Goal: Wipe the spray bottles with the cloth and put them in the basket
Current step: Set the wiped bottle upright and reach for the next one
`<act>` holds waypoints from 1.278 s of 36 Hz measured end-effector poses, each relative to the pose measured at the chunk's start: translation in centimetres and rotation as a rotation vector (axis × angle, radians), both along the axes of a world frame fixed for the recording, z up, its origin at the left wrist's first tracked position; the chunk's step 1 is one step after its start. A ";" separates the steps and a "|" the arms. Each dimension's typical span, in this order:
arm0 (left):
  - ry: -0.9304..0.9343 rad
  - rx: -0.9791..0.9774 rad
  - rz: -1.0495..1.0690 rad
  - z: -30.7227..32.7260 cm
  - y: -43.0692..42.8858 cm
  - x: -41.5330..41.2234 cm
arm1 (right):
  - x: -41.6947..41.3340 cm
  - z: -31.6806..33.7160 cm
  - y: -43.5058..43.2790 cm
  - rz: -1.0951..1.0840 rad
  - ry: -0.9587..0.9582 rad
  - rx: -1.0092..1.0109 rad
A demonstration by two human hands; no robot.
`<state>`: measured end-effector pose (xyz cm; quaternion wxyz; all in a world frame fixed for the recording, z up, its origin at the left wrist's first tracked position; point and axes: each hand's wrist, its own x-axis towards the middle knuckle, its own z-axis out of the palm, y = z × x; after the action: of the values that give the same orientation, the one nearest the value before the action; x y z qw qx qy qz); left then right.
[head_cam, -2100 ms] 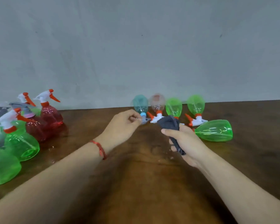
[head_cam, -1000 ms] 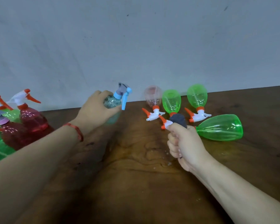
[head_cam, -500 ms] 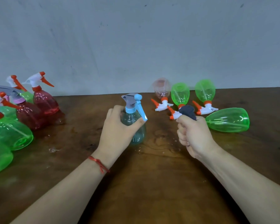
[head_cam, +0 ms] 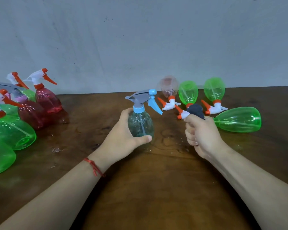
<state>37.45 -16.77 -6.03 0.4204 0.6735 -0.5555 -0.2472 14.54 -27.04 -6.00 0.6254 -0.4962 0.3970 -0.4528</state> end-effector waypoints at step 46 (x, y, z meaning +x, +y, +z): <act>0.117 -0.232 -0.277 1.1 0.9 -3.7 | 0.2 2.8 1.9 0.054 0.019 -0.401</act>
<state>33.75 -15.91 -4.89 0.4888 0.5221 -0.6423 -0.2757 14.76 -25.10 -3.20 0.5224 -0.6255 0.2913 -0.5010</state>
